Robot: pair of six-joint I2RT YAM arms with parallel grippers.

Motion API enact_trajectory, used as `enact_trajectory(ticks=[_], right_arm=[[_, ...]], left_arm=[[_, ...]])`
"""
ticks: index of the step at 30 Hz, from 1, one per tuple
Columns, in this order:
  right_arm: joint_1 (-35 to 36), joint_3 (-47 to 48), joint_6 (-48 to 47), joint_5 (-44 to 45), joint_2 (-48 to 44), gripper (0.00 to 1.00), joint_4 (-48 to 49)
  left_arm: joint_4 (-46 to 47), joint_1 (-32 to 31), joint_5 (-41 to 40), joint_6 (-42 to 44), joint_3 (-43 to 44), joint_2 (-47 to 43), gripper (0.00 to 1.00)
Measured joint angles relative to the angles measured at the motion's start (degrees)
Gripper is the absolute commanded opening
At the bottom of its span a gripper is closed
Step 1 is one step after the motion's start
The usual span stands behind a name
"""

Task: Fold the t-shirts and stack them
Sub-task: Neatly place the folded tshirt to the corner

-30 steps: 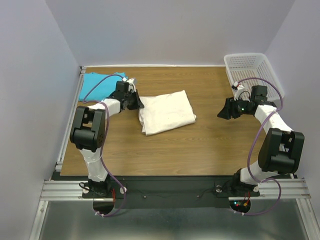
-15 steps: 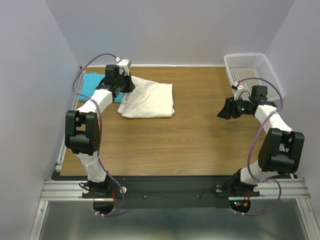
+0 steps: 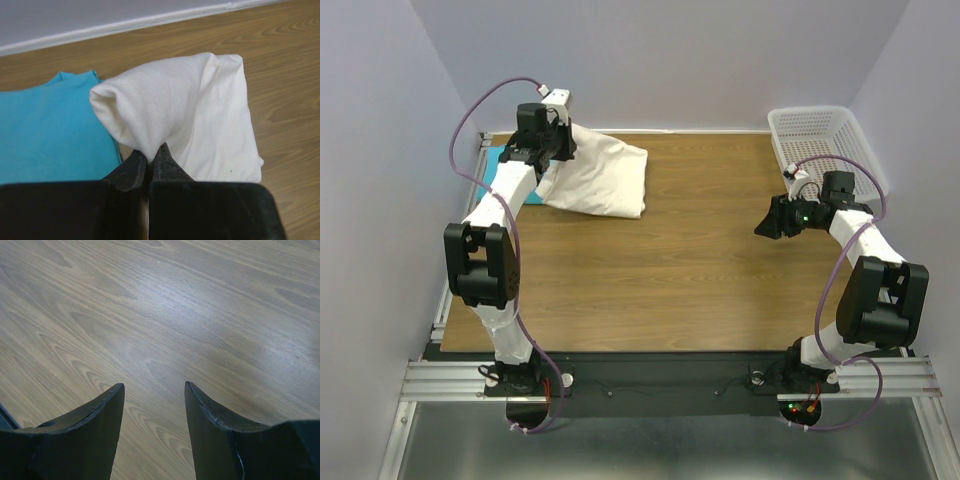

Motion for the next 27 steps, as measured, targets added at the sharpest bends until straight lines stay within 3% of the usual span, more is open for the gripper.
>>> enact_trajectory(ticks=[27], right_arm=[[0.0,0.0,0.2,-0.2,0.0,0.57,0.0]], left_arm=[[-8.6,9.0,-2.0,2.7,13.4,5.5,0.00]])
